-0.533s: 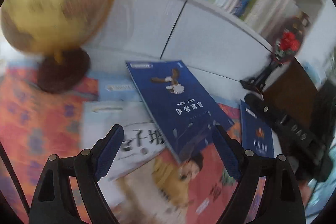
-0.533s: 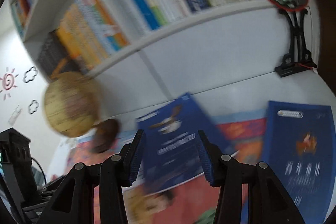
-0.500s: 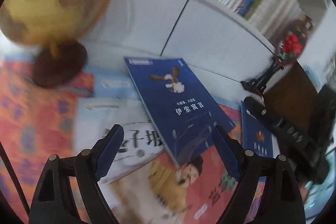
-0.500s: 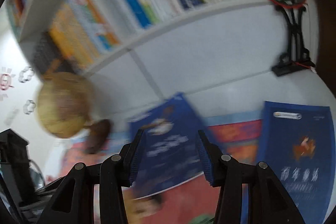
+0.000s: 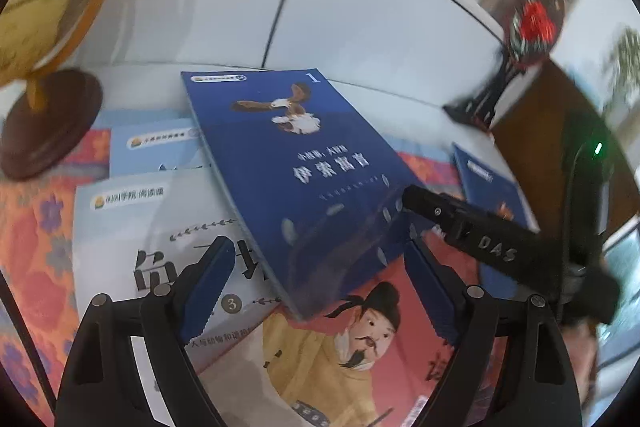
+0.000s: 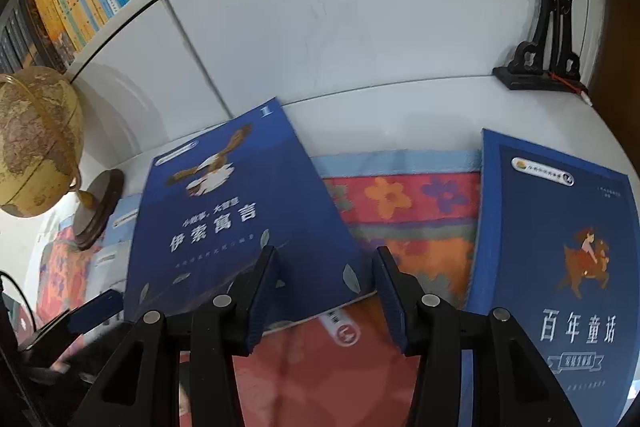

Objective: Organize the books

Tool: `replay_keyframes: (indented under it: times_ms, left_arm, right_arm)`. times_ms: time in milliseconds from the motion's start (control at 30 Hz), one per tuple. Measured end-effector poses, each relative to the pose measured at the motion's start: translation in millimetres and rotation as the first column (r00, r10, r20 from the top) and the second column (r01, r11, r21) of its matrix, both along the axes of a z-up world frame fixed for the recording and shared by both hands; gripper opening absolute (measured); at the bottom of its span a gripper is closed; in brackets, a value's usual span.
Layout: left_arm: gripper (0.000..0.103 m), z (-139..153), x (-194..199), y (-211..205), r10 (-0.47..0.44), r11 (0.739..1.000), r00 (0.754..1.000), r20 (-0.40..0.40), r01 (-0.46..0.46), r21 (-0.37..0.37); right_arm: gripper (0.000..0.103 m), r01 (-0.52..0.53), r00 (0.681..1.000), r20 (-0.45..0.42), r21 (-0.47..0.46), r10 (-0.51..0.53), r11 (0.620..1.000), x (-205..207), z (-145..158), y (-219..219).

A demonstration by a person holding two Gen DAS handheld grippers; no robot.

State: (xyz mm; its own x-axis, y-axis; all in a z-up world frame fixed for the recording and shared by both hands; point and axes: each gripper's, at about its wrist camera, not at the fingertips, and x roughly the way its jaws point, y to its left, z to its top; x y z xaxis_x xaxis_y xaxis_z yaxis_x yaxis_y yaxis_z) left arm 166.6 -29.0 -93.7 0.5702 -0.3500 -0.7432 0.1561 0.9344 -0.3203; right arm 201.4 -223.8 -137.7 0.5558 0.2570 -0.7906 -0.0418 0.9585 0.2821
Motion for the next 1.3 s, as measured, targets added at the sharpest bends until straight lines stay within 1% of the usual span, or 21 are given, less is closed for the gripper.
replay_keyframes:
  times_ms: [67, 100, 167, 200, 300, 400, 433, 533, 567, 600, 633, 667, 733, 767, 800, 867, 933, 1033, 1067, 1167, 1300]
  left_arm:
    - [0.086, 1, 1, -3, -0.013, 0.999, 1.0, 0.002, 0.013, 0.029]
    - [0.086, 1, 3, -4, -0.018, 0.999, 1.0, 0.001, 0.018, 0.035]
    - [0.086, 1, 2, -2, -0.024, 0.999, 1.0, -0.001, 0.024, 0.032]
    - [0.086, 2, 3, 0, -0.018, 1.0, 1.0, -0.004, 0.018, 0.018]
    - [0.086, 2, 4, 5, -0.01, 1.0, 1.0, -0.012, 0.01, -0.023]
    - [0.086, 2, 4, 8, -0.009, 0.999, 1.0, -0.012, 0.008, -0.044]
    - [0.086, 2, 4, 10, -0.004, 0.998, 1.0, -0.012, 0.003, -0.055]
    - [0.086, 2, 5, 21, 0.034, 0.993, 0.999, -0.017, -0.036, -0.112]
    - [0.086, 2, 5, 26, 0.046, 0.988, 0.999, -0.02, -0.048, -0.145]
    - [0.086, 1, 6, 31, 0.054, 0.982, 0.998, -0.026, -0.057, -0.18]
    - [0.086, 1, 7, 33, 0.052, 0.978, 0.998, -0.029, -0.057, -0.199]
    - [0.086, 1, 7, 33, 0.044, 0.979, 0.999, -0.028, -0.049, -0.198]
    - [0.086, 2, 9, 24, -0.01, 0.988, 1.0, -0.013, 0.008, -0.153]
    - [0.086, 2, 10, 17, -0.055, 0.991, 0.998, -0.005, 0.054, -0.124]
    - [0.086, 2, 9, 11, -0.07, 0.994, 0.997, 0.006, 0.071, -0.085]
    - [0.086, 3, 8, 5, -0.07, 0.997, 0.997, 0.013, 0.07, -0.038]
    - [0.086, 3, 8, 4, -0.074, 0.997, 0.997, 0.013, 0.074, -0.023]
    - [0.086, 3, 8, 4, -0.085, 0.996, 0.996, -0.004, 0.085, -0.017]
    - [0.086, 4, 8, 2, -0.096, 0.995, 0.995, -0.019, 0.096, -0.002]
    - [0.086, 7, 2, -4, -0.132, 0.99, 0.99, -0.048, 0.134, 0.052]
    - [0.086, 12, -14, -11, -0.168, 0.978, 0.985, -0.048, 0.173, 0.117]
  right_arm:
    - [0.048, -0.025, 1.0, -0.001, -0.023, 0.025, 0.999, -4, 1, 9]
    - [0.048, -0.033, 0.999, 0.003, -0.041, 0.033, 0.999, -5, 2, 11]
    - [0.048, -0.025, 1.0, 0.012, -0.038, 0.025, 0.999, -6, 3, 10]
    - [0.048, -0.005, 1.0, 0.023, -0.031, 0.006, 1.0, -6, 3, 7]
    - [0.049, 0.049, 0.998, 0.039, -0.057, -0.047, 0.997, -5, -1, 0]
    - [0.049, 0.004, 0.999, 0.033, 0.053, -0.006, 0.999, -2, -6, -4]
    - [0.049, 0.012, 0.999, 0.037, 0.053, -0.014, 0.999, -2, -6, -4]
    - [0.049, 0.082, 0.993, 0.087, -0.024, -0.079, 0.996, -5, 0, -6]
    - [0.05, 0.088, 0.993, 0.086, -0.011, -0.087, 0.996, -6, 0, -10]
    - [0.05, 0.077, 0.995, 0.067, 0.03, -0.079, 0.997, -4, -3, -13]
    - [0.05, 0.062, 0.997, 0.044, 0.091, -0.066, 0.994, -3, -7, -15]
    - [0.05, 0.057, 0.997, 0.05, 0.116, -0.063, 0.992, -3, -7, -16]
    - [0.05, 0.024, 0.999, 0.038, 0.096, -0.028, 0.995, -2, -4, -10]
    - [0.05, -0.003, 1.0, 0.03, 0.103, 0.0, 0.995, -1, -3, -7]
    - [0.053, -0.028, 1.0, 0.016, 0.128, 0.026, 0.991, -2, -3, -4]
    - [0.053, -0.043, 0.999, 0.011, 0.096, 0.043, 0.994, -2, -1, 4]
    - [0.054, -0.066, 0.998, 0.003, 0.071, 0.066, 0.995, -4, 0, 8]
    - [0.054, -0.073, 0.997, -0.028, 0.104, 0.076, 0.992, -2, -2, 7]
    - [0.054, -0.085, 0.995, -0.037, 0.106, 0.089, 0.991, -2, -2, 8]
    - [0.053, -0.131, 0.989, -0.06, 0.071, 0.136, 0.989, -8, 3, 16]
    - [0.053, -0.167, 0.981, -0.098, 0.008, 0.167, 0.986, -28, 9, 31]
